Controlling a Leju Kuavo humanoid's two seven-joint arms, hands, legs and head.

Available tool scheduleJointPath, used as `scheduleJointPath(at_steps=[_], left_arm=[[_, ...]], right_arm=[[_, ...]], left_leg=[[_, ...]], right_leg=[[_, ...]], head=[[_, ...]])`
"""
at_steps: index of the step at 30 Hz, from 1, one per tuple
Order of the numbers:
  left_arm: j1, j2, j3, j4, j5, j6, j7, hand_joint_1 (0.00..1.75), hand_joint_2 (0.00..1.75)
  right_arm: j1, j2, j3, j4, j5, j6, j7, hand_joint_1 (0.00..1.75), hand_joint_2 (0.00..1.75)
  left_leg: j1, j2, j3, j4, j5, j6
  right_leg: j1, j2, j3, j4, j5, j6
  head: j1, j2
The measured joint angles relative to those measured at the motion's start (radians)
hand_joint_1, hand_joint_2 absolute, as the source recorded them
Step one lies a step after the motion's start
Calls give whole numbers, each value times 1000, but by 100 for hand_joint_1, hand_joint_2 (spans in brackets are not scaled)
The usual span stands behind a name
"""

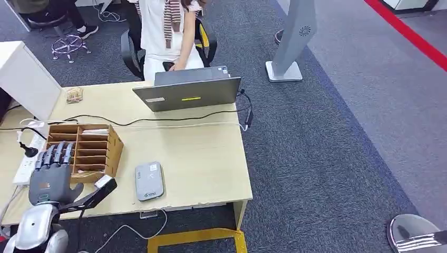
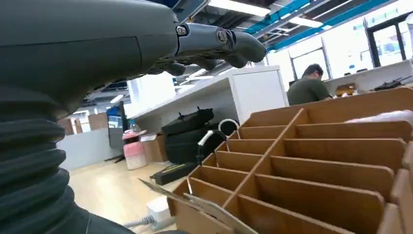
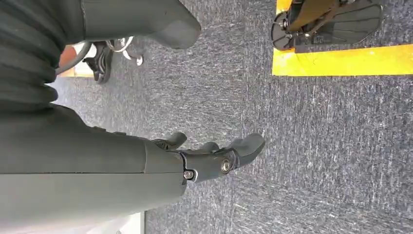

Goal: Pass the card to the sensor for recognition and then transmit it.

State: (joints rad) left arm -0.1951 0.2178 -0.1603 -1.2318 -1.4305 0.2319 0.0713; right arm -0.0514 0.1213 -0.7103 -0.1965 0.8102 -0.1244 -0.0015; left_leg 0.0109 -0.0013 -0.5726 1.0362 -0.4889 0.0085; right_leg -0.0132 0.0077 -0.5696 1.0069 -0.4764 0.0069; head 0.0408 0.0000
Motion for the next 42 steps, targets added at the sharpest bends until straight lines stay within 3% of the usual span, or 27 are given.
scheduleJointPath(at_steps=[15,42], left_arm=[[-20,-14,25,82,-24,23,6,0,175],[-21,-80,25,105,-41,37,-11,0,175]], right_arm=[[-1,0,0,0,17,0,2,0,175],[-1,0,0,0,32,2,-2,0,175]], left_leg=[[0,0,0,0,0,0],[0,0,0,0,0,0]], right_leg=[[0,0,0,0,0,0],[0,0,0,0,0,0]], head=[[0,0],[0,0]])
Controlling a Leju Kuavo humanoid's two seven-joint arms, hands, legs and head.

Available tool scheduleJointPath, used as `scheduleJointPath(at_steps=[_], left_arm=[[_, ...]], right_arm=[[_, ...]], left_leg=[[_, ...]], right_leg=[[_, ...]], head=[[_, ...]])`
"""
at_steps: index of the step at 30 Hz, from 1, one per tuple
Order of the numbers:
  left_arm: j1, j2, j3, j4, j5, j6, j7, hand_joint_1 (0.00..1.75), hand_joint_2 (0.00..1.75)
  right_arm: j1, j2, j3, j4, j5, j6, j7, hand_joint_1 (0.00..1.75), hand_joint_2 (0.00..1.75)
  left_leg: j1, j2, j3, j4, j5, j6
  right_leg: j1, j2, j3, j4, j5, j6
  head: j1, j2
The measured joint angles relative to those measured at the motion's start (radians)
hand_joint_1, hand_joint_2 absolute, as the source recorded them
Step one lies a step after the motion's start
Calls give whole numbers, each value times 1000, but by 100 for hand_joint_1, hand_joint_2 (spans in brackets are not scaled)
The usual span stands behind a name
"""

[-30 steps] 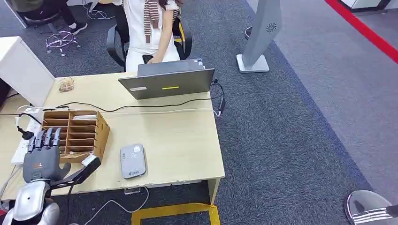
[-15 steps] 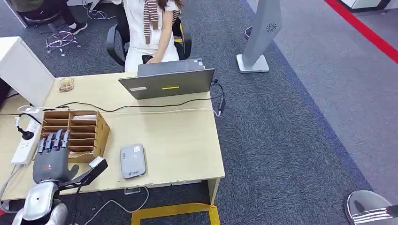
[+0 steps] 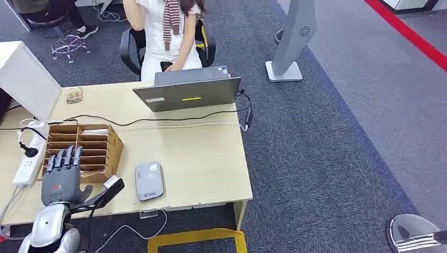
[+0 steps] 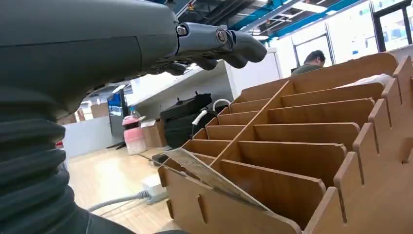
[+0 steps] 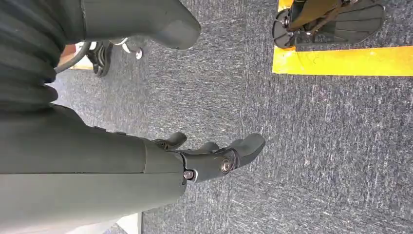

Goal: Pass the card to the sensor for recognition and then transmit it.

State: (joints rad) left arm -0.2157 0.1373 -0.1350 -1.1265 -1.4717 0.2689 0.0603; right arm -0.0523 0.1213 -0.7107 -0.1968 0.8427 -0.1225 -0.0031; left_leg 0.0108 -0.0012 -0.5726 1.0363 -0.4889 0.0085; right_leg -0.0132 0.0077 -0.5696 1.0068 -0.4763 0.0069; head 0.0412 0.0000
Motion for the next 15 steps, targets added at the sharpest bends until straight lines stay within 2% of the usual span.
scheduleJointPath(at_steps=[3,4,15], left_arm=[[0,-2,0,0,0,0,0,0,175],[-1,-2,0,0,1,0,0,175,175],[0,0,0,0,29,3,-11,175,175]], right_arm=[[0,0,-2,0,3,0,0,0,175],[0,0,-2,0,3,0,0,0,175],[0,0,-10,0,8,0,0,0,175]], left_leg=[[0,0,0,0,0,0],[0,0,0,0,0,0],[0,0,0,0,0,0]], right_leg=[[0,0,0,0,0,0],[0,0,0,0,0,0],[0,0,0,0,0,0]], head=[[0,0],[0,0],[0,0]])
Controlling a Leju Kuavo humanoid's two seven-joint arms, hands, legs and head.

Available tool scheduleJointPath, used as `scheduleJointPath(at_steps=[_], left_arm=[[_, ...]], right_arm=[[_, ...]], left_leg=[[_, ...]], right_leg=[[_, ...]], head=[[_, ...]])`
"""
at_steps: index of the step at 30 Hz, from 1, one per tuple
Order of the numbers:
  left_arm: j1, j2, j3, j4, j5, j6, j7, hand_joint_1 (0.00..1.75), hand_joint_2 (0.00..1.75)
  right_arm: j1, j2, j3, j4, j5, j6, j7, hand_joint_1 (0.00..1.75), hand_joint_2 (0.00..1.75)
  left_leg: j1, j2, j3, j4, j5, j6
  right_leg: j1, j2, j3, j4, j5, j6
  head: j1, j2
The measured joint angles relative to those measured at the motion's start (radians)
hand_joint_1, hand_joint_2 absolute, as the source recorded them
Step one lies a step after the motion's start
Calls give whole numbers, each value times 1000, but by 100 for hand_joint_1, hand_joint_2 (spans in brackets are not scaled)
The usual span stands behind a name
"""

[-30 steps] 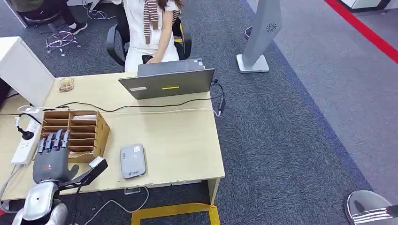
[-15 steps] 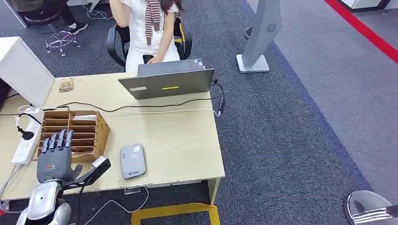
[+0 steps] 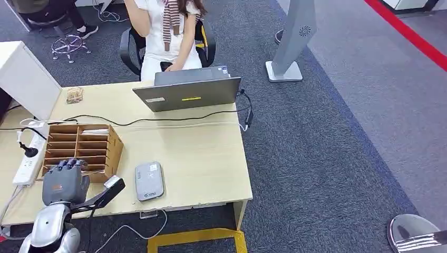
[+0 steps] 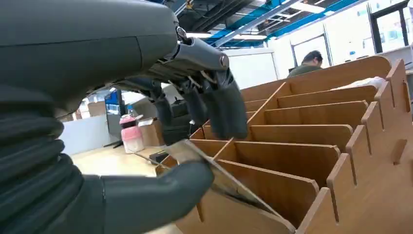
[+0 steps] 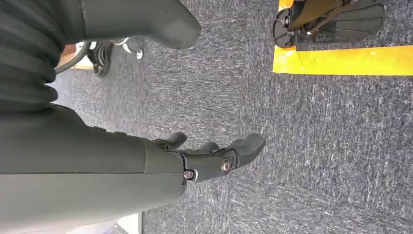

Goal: Pass the card to the sensor for recognition and then transmit it.

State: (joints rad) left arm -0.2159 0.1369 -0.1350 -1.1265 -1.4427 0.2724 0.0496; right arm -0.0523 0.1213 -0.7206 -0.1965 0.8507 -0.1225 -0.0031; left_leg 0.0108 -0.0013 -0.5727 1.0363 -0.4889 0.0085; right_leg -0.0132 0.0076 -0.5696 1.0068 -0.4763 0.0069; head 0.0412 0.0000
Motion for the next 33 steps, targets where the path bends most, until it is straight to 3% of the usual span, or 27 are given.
scheduleJointPath(at_steps=[27,33], left_arm=[[-1,-1,0,-1,33,34,-30,175,175],[6,0,0,-125,88,17,-56,175,175]], right_arm=[[0,0,-12,0,9,-1,0,0,175],[0,0,-27,0,10,-2,0,0,175]], left_leg=[[0,0,0,0,0,0],[0,0,0,0,0,0]], right_leg=[[0,0,0,0,0,0],[0,0,0,0,0,0]], head=[[0,0],[0,0]])
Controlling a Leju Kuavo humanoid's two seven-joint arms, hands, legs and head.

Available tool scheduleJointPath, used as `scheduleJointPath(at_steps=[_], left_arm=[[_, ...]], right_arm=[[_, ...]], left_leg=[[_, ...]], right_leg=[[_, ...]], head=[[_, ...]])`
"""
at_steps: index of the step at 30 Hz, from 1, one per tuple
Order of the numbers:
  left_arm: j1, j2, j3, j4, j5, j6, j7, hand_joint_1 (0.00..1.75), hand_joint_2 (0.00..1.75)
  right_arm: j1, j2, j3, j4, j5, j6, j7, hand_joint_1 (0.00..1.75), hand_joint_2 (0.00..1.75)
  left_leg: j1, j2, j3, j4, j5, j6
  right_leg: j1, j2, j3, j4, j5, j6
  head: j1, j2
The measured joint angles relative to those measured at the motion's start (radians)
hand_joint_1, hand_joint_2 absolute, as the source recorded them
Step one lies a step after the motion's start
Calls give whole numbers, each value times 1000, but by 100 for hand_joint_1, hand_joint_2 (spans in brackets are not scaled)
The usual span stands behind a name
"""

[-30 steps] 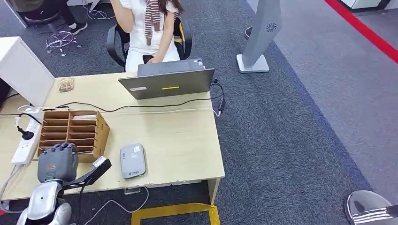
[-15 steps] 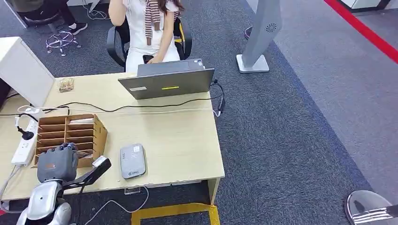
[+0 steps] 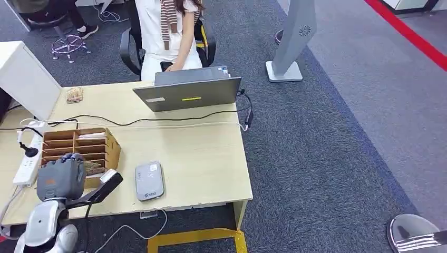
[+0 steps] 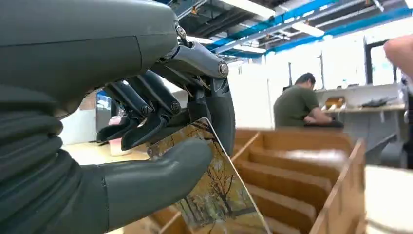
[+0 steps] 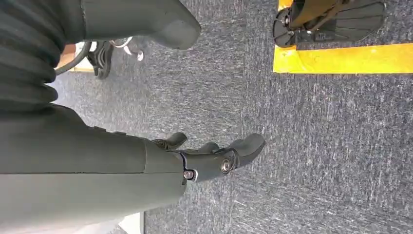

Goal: Pass the card to the sensor for recognition and then transmit it.

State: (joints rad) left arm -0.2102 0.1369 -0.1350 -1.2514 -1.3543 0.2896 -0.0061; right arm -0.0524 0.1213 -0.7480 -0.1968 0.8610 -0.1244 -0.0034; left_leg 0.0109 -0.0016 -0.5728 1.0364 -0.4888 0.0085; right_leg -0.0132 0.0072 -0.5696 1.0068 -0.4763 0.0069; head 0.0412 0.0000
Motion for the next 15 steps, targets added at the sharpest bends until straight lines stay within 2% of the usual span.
scheduleJointPath(at_steps=[8,15], left_arm=[[0,27,-26,-287,61,-84,-16,175,175],[-18,47,-47,-411,94,-118,-21,175,175]], right_arm=[[0,0,-33,0,-1,0,-7,0,175],[0,0,-44,0,2,0,-12,0,175]], left_leg=[[0,0,0,0,0,0],[0,0,0,0,0,0]], right_leg=[[0,0,0,0,0,0],[0,0,0,0,0,0]], head=[[0,0],[0,0]])
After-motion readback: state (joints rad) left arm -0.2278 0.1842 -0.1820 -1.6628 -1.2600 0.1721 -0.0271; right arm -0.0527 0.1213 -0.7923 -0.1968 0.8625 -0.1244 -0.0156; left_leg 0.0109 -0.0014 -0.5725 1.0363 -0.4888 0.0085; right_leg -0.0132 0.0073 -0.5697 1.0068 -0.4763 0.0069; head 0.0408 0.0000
